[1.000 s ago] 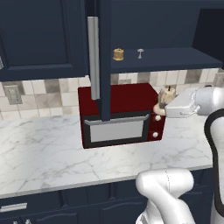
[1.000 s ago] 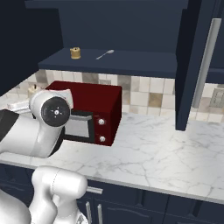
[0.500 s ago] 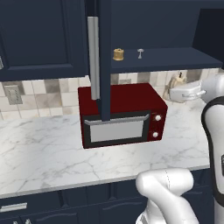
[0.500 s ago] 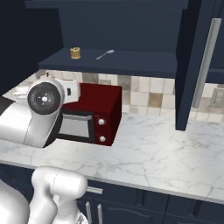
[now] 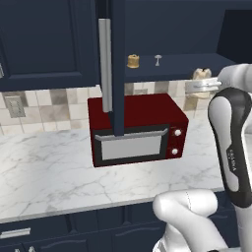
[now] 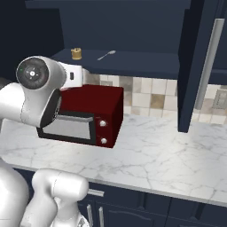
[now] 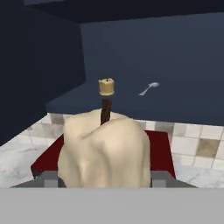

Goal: Pick the candle and candle from the dining table and place them in the open cabinet. Close the cabinet after placing the objects.

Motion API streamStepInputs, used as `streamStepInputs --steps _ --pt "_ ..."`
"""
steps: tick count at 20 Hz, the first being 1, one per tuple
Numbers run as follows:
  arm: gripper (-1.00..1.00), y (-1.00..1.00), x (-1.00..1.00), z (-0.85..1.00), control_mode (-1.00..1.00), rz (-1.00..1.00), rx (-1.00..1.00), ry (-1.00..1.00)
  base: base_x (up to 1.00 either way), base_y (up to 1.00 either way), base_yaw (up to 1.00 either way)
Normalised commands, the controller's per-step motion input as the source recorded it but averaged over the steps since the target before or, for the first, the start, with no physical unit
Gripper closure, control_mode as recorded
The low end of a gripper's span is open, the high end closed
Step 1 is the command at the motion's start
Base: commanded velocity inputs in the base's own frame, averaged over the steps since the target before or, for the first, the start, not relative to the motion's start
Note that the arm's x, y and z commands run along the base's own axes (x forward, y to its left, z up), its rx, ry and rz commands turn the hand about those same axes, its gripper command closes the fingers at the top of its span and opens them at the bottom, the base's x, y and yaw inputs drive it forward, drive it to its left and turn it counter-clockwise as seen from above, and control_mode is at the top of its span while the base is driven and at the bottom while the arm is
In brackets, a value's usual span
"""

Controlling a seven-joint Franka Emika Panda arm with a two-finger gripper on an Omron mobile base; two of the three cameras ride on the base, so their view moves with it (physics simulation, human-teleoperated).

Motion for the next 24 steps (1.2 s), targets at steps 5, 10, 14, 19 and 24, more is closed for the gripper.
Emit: streamStepInputs --steps 5,10,14,19,24 --pt "1.0 -0.12 0.56 0.24 -1.0 -0.19 -0.08 0.03 0.0 0.0 0.0" --pt "1.0 -0.14 0.58 0.17 -1.0 -0.19 -0.06 0.0 0.0 0.0 0.0" --pt "1.0 -0.24 0.63 0.03 -1.0 -0.17 -0.02 0.0 0.0 0.0 0.0" --pt "1.0 -0.24 0.67 0.0 -1.0 -0.1 0.0 0.0 0.0 0.0 0.0" --pt "1.0 -0.13 0.59 0.0 -1.0 0.0 0.0 0.0 0.0 0.0 0.0"
